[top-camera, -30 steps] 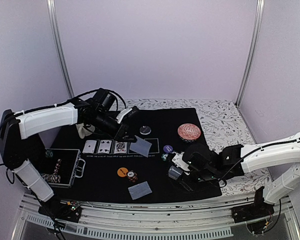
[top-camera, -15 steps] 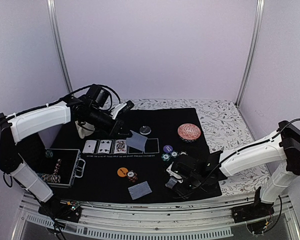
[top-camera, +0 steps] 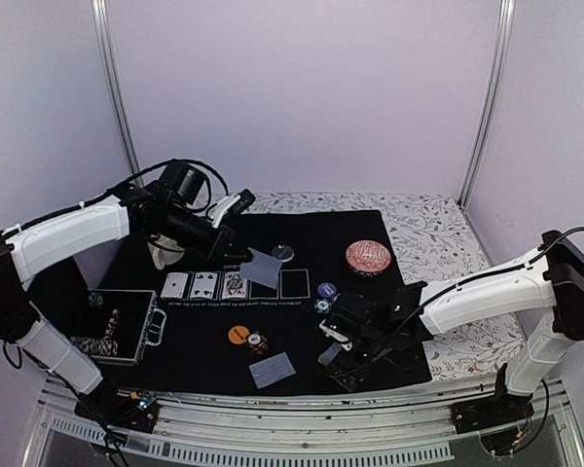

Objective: Distribute texas hold em gaming equipment
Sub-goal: Place the face-down deck piles on the poker table mat.

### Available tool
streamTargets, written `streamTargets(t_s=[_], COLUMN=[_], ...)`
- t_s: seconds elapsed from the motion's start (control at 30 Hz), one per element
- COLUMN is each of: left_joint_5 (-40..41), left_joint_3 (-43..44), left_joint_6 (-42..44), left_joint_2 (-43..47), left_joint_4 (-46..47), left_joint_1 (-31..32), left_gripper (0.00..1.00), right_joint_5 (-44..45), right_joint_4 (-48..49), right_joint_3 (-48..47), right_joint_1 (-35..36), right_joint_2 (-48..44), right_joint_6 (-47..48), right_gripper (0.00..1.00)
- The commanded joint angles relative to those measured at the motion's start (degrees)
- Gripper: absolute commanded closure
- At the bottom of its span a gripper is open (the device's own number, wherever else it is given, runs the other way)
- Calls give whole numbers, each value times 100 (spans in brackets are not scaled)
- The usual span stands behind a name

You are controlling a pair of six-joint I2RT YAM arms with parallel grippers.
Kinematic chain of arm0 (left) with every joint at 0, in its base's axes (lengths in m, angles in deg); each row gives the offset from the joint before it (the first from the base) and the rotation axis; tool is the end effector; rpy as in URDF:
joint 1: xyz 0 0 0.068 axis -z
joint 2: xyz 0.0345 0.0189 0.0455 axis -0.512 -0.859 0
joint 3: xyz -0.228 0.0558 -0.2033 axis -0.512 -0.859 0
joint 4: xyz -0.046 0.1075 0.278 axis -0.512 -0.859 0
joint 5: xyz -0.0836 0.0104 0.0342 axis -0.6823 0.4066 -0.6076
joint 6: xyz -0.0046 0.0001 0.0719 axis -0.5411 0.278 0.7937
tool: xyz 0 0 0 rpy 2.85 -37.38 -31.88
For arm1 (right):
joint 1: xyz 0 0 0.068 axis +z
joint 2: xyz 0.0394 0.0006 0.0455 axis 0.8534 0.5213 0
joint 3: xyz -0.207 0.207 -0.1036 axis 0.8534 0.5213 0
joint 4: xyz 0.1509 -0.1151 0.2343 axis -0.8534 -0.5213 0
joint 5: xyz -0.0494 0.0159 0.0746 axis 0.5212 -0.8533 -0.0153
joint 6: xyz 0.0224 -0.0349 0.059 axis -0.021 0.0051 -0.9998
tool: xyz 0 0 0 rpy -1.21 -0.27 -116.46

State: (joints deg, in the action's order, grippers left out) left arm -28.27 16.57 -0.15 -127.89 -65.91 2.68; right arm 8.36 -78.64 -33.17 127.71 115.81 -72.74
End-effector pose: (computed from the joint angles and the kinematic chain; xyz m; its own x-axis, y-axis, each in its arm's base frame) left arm 0.2933 -0.2301 0.3067 -0.6503 0.4118 -0.6383 0.7369 0.5459 -0.3986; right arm 0.1306 0.3209 0.1426 -0.5616 -0.7596 -0.3279 -0.7948 0.6055 -0.0413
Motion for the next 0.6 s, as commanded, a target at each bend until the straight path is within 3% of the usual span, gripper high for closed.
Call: streamTargets(t_s=[0.0,0.13,0.27,0.57], left_joint_5=[20,78,104,42], left_joint_3=[189,219,162,-130], left_joint_6=[110,102,86,290], left_joint_2=[203,335,514,612], left_joint_4=[-143,-136,-57,82], left_joint_1=[-101,-142,-255,-471], left_gripper=[100,100,100,100], right_joint_5=[288,353,557,316], right_joint_4=[-747,-1300,-2067,-1496], right_joint_3=[-811,-1039,-812,-463], right_joint_1=[8,-754,-1488,-2263], right_joint_2=[-660,-1119,-971,-457], right_joint_6=[-137,-781,-1931,-2442], right_gripper=[1,1,1,1])
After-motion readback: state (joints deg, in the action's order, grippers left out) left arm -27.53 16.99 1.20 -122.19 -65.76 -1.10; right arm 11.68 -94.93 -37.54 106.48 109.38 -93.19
